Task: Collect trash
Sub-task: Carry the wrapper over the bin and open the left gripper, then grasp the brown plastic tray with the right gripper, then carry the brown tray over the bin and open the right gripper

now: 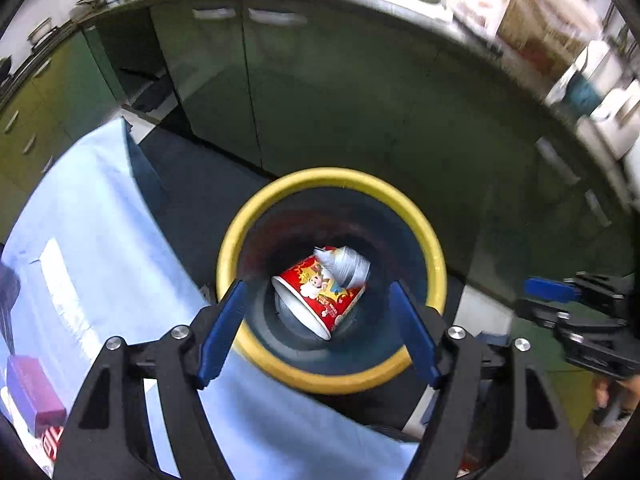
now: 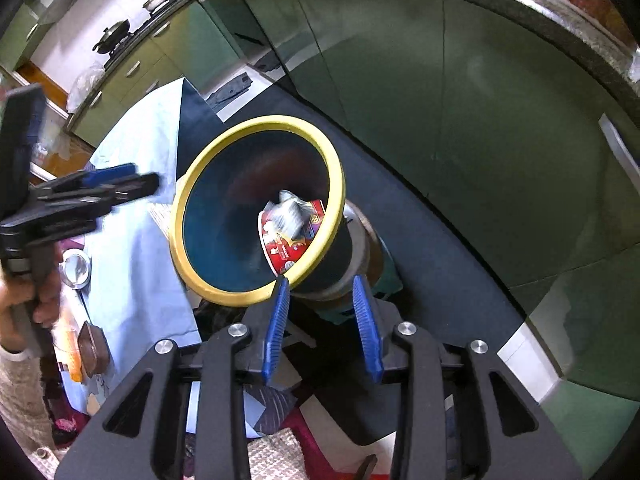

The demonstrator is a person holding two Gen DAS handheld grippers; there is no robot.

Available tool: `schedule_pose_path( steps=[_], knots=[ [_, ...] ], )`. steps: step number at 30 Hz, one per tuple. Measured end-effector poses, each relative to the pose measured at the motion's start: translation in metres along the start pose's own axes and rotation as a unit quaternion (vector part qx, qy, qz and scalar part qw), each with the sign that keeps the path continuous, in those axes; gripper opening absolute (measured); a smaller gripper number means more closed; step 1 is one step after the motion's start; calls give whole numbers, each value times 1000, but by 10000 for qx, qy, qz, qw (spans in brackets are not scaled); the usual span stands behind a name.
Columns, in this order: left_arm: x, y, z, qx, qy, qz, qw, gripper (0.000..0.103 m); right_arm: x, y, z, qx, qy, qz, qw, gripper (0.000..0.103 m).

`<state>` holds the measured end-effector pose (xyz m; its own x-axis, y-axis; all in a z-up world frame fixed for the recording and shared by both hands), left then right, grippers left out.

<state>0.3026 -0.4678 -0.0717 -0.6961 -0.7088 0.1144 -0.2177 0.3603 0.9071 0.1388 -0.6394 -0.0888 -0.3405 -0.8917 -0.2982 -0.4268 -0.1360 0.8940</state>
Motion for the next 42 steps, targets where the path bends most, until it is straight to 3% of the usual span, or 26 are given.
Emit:
schedule_pose_path(
  steps=[3, 8, 11, 15, 18, 21, 27, 30, 33, 37, 42],
  knots=[
    [-19, 51, 12, 437, 64, 143, 9989, 70, -21, 2, 5, -4, 255, -116, 9996, 34],
    [-81, 167, 71, 1390, 443, 150, 9892, 79, -100, 1, 14, -159, 1174, -461, 9919, 41],
    [-116, 213, 115, 1706, 693, -98, 9828, 79, -152, 0, 26, -295, 1669, -737, 9828, 46],
    [-160, 253, 183, 1832, 1135, -289, 9761, 79, -226, -5, 47, -546, 2462, -965, 9628, 48],
    [-180, 266, 230, 1846, 1415, -377, 9718, 79, -270, -19, 68, -955, 2921, -1114, 9451, 48],
    [-192, 270, 265, 1870, 1650, -451, 9674, 80, -294, -37, 84, -1224, 3182, -1006, 9347, 43],
    [-221, 268, 326, 1782, 2252, -538, 9564, 82, -316, -74, 91, -1559, 3305, -688, 9283, 36],
    [-226, 260, 343, 1639, 2418, -490, 9551, 82, -322, -88, 96, -1687, 3356, -626, 9246, 27],
    [-228, 250, 352, 1490, 2526, -454, 9549, 82, -327, -99, 103, -1780, 3461, -514, 9197, 25],
    [-231, 240, 358, 1369, 2595, -418, 9551, 82, -327, -104, 107, -1642, 3568, -311, 9191, 6],
    [-226, 239, 354, 1356, 2526, -394, 9572, 82, -320, -91, 107, -1467, 3489, -396, 9248, 5]
  ],
)
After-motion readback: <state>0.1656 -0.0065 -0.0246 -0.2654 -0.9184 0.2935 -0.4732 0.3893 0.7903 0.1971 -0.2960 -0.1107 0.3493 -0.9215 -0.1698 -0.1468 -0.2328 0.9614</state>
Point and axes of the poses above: each gripper's, at about its wrist camera, not at the fingertips, and y roughly against the way its jaws point, x to its right, z to its underside, the point moved 1 cm from there along -y, roughly the way its jaws point, and after that the axes turned 1 degree about y, right-handed, at the moved point
